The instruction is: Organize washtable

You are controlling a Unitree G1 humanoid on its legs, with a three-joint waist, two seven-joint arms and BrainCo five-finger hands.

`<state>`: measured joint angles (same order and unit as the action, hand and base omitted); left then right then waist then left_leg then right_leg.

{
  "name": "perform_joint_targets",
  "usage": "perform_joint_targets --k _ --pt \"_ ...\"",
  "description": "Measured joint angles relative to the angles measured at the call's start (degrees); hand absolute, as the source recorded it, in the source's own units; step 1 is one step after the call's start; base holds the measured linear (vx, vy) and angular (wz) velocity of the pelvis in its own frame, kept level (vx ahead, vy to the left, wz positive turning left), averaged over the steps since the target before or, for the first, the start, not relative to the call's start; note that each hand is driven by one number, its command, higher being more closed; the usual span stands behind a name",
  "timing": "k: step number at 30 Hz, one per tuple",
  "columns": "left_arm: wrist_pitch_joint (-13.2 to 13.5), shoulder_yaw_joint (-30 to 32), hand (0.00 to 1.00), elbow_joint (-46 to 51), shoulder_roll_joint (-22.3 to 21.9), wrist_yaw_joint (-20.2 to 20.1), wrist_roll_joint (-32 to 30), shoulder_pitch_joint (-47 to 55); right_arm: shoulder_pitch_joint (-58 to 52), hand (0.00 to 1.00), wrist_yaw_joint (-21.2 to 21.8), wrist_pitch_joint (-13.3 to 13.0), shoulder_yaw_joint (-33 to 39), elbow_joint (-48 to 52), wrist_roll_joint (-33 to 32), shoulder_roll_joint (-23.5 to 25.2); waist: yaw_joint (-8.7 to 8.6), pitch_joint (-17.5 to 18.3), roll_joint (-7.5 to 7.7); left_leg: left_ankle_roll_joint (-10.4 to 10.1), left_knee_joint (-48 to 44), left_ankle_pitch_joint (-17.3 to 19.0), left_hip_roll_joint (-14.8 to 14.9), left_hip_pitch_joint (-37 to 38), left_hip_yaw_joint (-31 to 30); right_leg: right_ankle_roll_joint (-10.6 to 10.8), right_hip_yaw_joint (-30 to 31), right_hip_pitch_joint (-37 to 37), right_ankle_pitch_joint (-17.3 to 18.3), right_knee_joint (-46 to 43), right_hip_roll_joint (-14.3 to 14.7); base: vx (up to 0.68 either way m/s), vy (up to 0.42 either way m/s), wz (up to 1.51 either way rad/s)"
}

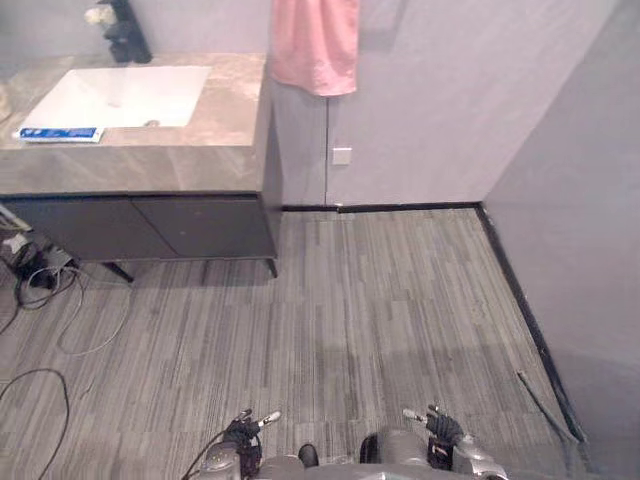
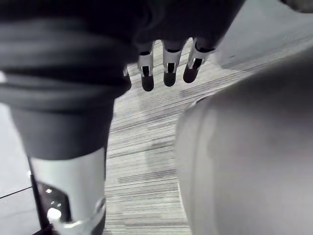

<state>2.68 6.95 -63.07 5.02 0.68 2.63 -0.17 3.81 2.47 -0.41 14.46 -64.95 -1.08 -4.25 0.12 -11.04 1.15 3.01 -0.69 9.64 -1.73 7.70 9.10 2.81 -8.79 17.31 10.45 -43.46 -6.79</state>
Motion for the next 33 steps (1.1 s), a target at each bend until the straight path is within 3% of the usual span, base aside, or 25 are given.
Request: perform_joint_targets --k 3,4,7,9,10,11,12,13,14,15,17,18,21,24,25,26,27,28,29,30,31,32,33 --pt "-0.15 0.45 0.00 -0.37 0.25 0.43 1.50 -0.06 0.95 0.00 -0.09 -0.24 0.04 -0.39 -1.31 -0.03 -0.05 -0.33 0.03 -1.05 0.09 2.22 1.22 1.98 -0.33 -0.02 -4.91 3.09 0.75 5.59 -2.41 -0.09 0.019 0.07" --pt "-0.26 0.38 0.00 -0.52 0.05 0.60 1.56 -0.18 1.45 0.00 -0.06 -0.25 0.67 -0.40 -2.40 -0.20 -0.40 -0.79 -0.33 -2.20 -0.03 3.24 2.26 3.07 -0.33 0.35 -6.98 3.76 -0.02 12.18 -2.29 -0.08 0.000 -0.11" --pt "-0.26 -0.12 0.00 -0.53 -0.34 0.68 1.73 -1.01 2.35 0.00 -0.09 -0.23 2.27 -0.27 -2.98 -0.53 -1.46 -2.05 -0.79 -5.98 0.04 5.62 4.81 6.68 -0.22 1.54 -10.68 4.78 -8.10 28.66 -0.63 0.09 -0.087 0.05" --pt "-0.22 -0.12 0.00 -0.46 -0.03 0.62 2.45 -0.77 2.19 0.00 -0.08 -0.10 2.01 -0.32 -3.16 -0.43 -1.12 -1.98 -0.15 -8.82 -4.55 7.32 6.21 7.92 -0.43 -0.50 -9.60 5.03 -9.95 28.08 0.37 0.51 -0.263 0.30" --pt "-0.10 -0.10 0.00 -0.29 0.05 0.59 3.03 -0.50 1.77 0.00 -0.04 0.24 1.80 -0.41 -3.11 -0.28 -1.30 -1.65 0.46 -11.16 -12.13 8.82 6.81 6.25 -0.97 -3.20 -8.87 3.74 -11.29 27.46 0.40 0.53 -0.336 0.41" --pt "-0.11 0.38 0.00 0.12 -0.68 0.60 3.49 -0.31 2.01 0.00 0.02 0.49 1.73 -0.36 -3.29 -1.08 -1.24 -2.02 -1.26 -11.62 -27.17 8.87 9.97 1.99 -1.24 -5.37 -9.31 1.70 -11.29 24.52 1.67 0.53 -0.386 0.31" --pt "0.22 1.30 0.00 1.40 -2.03 0.14 4.08 0.85 2.29 0.00 0.14 0.59 0.86 -0.07 -2.97 -2.02 -0.94 -2.10 -4.51 -10.56 -44.90 1.45 15.17 -5.74 -1.37 -6.37 -9.67 -1.65 -7.95 24.70 4.85 0.39 -0.299 0.05" --pt "0.34 2.27 0.00 2.00 -2.49 0.10 4.61 1.30 2.45 0.00 0.09 0.62 0.31 0.15 -2.67 -2.16 -0.37 -2.50 -5.22 -9.85 -52.77 -2.87 17.31 -8.99 -1.67 -7.22 -9.60 -3.62 -6.44 25.12 6.43 0.25 -0.235 -0.43" --pt "0.45 3.78 0.00 3.13 -2.86 -0.32 6.19 1.68 3.57 0.00 -0.25 0.97 -0.65 -0.15 -2.42 -2.67 0.70 -3.46 -6.54 -9.17 -65.15 -2.64 19.31 -13.91 -1.98 -8.45 -8.53 -7.79 -4.30 25.27 8.67 0.12 -0.179 -0.70" --pt "0.68 4.63 0.00 4.54 -2.45 -0.34 6.77 1.59 4.88 0.00 -0.44 1.04 -0.82 -0.29 -2.31 -2.29 1.25 -4.84 -5.73 -8.83 -70.71 -0.89 18.19 -17.50 -1.81 -9.24 -6.97 -12.80 -2.69 26.23 9.32 0.06 -0.156 -0.79" --pt "1.75 4.98 0.00 5.73 -1.56 -0.38 7.22 1.62 5.89 0.00 -0.94 0.94 -1.55 -0.17 -2.31 -1.22 2.35 -5.41 -4.45 -9.30 -68.35 0.84 15.21 -21.56 -0.75 -9.48 -4.49 -18.27 -2.53 29.16 9.28 -0.10 -0.107 -0.86" --pt "2.15 6.65 0.00 6.37 -1.20 -0.34 7.27 1.92 6.81 0.00 -1.27 0.69 -3.04 0.07 -2.32 -1.26 3.36 -5.89 -3.08 -8.60 -61.08 2.14 13.66 -25.45 1.37 -8.88 -1.19 -22.40 -2.54 32.66 9.09 -0.17 -0.079 -1.13" --pt "1.91 9.20 0.00 5.53 -1.21 0.02 8.31 3.81 7.82 0.00 -1.39 0.52 -4.30 3.67 -2.33 -0.04 4.21 -6.20 -2.26 -7.94 -40.61 1.67 13.35 -28.27 4.32 -4.34 2.73 -27.84 -0.37 36.49 7.65 0.35 -0.055 -1.17" --pt "1.07 9.89 0.00 4.04 -2.64 0.58 8.39 7.22 4.20 0.00 -1.52 -0.28 -8.24 8.90 -2.22 -0.43 3.90 -4.97 -4.03 -7.54 -6.65 -8.65 12.52 -26.17 0.00 0.84 5.39 -34.98 3.30 37.58 7.17 0.69 0.184 -0.70" --pt "0.96 9.85 0.00 3.71 -2.85 0.71 8.56 7.99 3.40 0.00 -1.57 -0.62 -9.30 9.06 -2.22 -0.55 3.96 -4.19 -4.88 -6.43 -5.62 -11.32 12.73 -26.71 -0.98 1.68 6.33 -36.83 4.94 37.35 7.08 0.74 0.247 -0.59" --pt "0.92 9.90 0.00 2.91 -2.65 0.97 9.56 8.33 2.80 0.00 -1.59 -0.62 -10.49 8.80 -2.20 -0.57 4.41 -3.56 -3.70 -5.32 -8.56 -18.10 12.03 -26.94 -0.62 2.83 6.91 -37.87 6.29 36.47 6.15 0.78 0.250 -0.23" --pt "0.91 9.71 0.00 2.50 -0.73 1.13 9.99 7.55 1.87 0.00 -1.44 -0.55 -11.79 8.84 -2.14 0.84 4.03 -1.74 -0.06 -4.28 -9.04 -19.69 8.99 -27.19 0.88 2.73 6.52 -36.31 5.99 32.66 2.45 0.63 0.174 -0.02" --pt "0.92 9.46 0.00 2.51 -0.40 1.19 9.99 7.29 1.70 0.00 -1.39 -0.55 -11.92 8.86 -2.13 1.01 4.00 -1.29 0.60 -4.06 -8.77 -19.61 8.26 -27.05 1.04 2.58 6.61 -35.44 5.62 31.37 1.80 0.63 0.236 0.33" --pt "1.08 8.68 0.00 2.66 0.04 1.22 9.99 6.36 1.30 0.00 -1.26 -0.58 -11.97 8.80 -2.13 1.20 3.86 -0.74 1.45 -2.82 -8.80 -19.20 5.89 -26.32 1.30 2.75 6.97 -32.50 2.96 25.18 -0.05 0.60 0.255 0.43" --pt "1.21 8.62 0.00 2.63 0.43 1.30 9.95 5.89 0.76 0.00 -1.30 -0.58 -11.69 8.69 -2.15 1.12 3.58 -0.62 1.87 -1.25 -9.60 -16.15 3.06 -23.58 1.13 2.82 7.98 -30.27 -2.83 16.09 -1.76 0.61 0.269 0.46" --pt "1.14 8.62 0.00 2.48 0.41 1.31 9.96 5.86 0.60 0.00 -1.29 -0.58 -11.60 8.67 -2.15 1.08 3.48 -0.67 1.93 -0.99 -9.65 -15.38 2.48 -22.56 1.05 2.94 8.09 -29.99 -4.63 14.13 -2.04 0.61 0.238 0.55" --pt "0.91 8.35 0.00 2.43 0.32 1.53 9.96 6.01 -1.11 0.00 -1.27 -0.63 -11.41 8.61 -2.10 0.88 3.06 -0.58 1.54 0.02 -9.48 -12.98 0.83 -18.61 0.11 3.02 8.16 -27.85 -14.49 4.86 -3.05 0.41 0.195 0.45" --pt "1.11 7.05 0.00 2.67 0.44 1.58 9.97 6.10 -1.70 0.00 -1.22 -0.75 -11.83 8.31 -1.81 0.90 2.95 -0.50 1.40 0.50 -8.85 -10.76 -0.27 -14.62 -0.01 3.03 8.42 -21.53 -15.93 -8.70 -4.35 0.35 0.183 0.40"
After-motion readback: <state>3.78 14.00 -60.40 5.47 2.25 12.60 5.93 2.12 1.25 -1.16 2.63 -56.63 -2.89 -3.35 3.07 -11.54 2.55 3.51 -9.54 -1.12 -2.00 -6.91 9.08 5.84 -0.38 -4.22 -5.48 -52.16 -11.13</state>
